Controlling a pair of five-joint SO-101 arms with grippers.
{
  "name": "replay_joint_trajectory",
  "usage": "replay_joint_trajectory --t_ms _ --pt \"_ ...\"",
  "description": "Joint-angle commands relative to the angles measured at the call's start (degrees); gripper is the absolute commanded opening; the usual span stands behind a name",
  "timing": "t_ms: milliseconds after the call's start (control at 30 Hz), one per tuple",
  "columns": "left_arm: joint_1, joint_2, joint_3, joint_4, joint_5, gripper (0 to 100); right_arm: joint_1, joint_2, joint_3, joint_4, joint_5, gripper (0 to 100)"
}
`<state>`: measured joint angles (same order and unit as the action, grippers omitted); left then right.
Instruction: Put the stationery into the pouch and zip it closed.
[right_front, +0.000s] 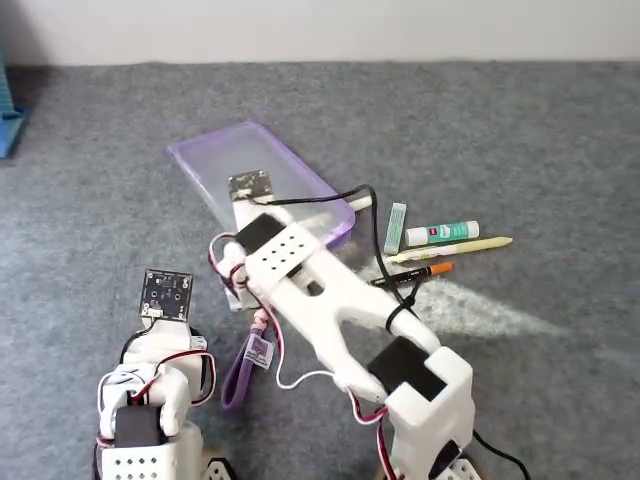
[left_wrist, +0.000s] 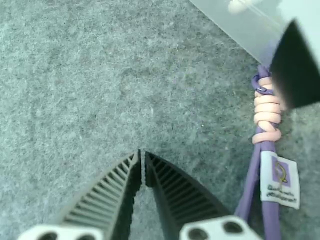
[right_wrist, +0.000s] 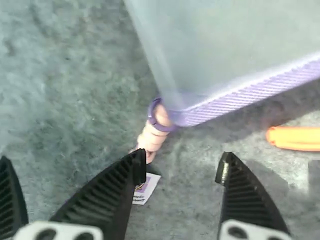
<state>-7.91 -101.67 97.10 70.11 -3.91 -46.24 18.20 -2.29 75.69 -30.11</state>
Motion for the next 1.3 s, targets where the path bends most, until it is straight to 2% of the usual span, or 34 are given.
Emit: replay_joint_trajectory --t_ms 0,400,533,600,700,733,800,933,1267 --pt "-0.1 -0.5 -0.7 0.3 -0.5 1 -2.0 -0.3 -2.9 -0.8 -0.7 20.6" --pt "-0.1 -0.5 -0.7 0.3 -0.5 1 -2.2 8.8 -3.1 -7.3 -0.7 20.5" --pt "-0.1 -0.5 -0.7 0.3 -0.5 1 -2.2 9.9 -3.0 -5.9 -0.6 19.9" --pt "-0.1 -0.5 -0.7 0.3 -0.5 1 -2.1 9.9 -3.0 -4.7 -0.4 15.2" --pt "-0.1 -0.5 -0.7 0.3 -0.5 1 -0.7 9.5 -3.0 -3.6 -0.4 1.1" --pt "-0.1 -0.5 -0.7 0.3 -0.5 1 0.0 9.4 -3.0 -3.0 -0.4 0.4" --pt "-0.1 -0.5 -0.7 0.3 -0.5 1 1.5 9.2 -3.1 -1.1 -0.4 3.9" --pt "-0.1 -0.5 -0.7 0.3 -0.5 1 3.8 6.7 -3.1 4.1 0.0 1.2" --pt "-0.1 -0.5 -0.7 0.3 -0.5 1 4.4 -14.7 -3.0 21.5 12.4 0.9"
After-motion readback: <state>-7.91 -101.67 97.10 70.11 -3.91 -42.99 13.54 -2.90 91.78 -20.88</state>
